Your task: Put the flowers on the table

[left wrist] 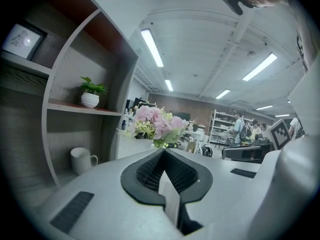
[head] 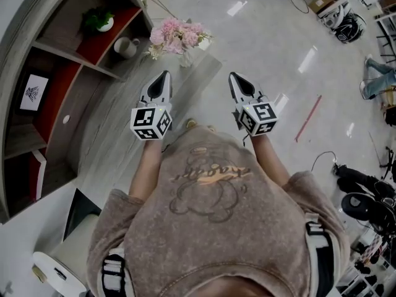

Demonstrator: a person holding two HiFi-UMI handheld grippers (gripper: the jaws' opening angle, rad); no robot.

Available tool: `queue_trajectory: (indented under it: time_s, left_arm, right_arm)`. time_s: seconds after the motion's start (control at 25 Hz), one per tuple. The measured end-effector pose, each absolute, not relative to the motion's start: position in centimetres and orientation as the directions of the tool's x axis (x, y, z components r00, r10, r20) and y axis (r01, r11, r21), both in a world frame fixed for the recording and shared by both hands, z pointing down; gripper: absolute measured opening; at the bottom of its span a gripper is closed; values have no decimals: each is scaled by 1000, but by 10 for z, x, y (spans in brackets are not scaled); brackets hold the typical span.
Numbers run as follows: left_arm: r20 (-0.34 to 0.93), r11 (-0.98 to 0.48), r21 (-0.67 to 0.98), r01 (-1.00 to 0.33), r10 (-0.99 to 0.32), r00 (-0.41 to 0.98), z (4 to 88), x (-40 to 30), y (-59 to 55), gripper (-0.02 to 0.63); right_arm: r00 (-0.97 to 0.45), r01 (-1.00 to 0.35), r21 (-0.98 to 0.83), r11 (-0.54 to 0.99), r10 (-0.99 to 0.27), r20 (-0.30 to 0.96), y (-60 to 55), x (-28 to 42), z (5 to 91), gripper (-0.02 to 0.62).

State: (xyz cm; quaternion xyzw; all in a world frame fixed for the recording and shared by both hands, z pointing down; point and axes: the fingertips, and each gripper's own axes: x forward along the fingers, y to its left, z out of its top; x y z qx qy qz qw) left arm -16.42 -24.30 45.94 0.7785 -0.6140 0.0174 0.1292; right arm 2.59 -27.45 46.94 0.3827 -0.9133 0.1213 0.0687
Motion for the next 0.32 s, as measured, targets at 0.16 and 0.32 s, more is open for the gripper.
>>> queue_trajectory:
  time_s: [0.16, 0.32]
  left_arm:
    - [191, -205, 192, -960, -951, 242, 463, -165, -244, 18]
    - [202, -194, 203, -960, -951, 235, 467, -164, -244, 18]
  right_arm:
    - [-698, -716, -172, 677, -682, 219, -277, 26, 471, -3]
    - [-699, -715, -177, 677, -680, 221, -279, 30, 472, -3]
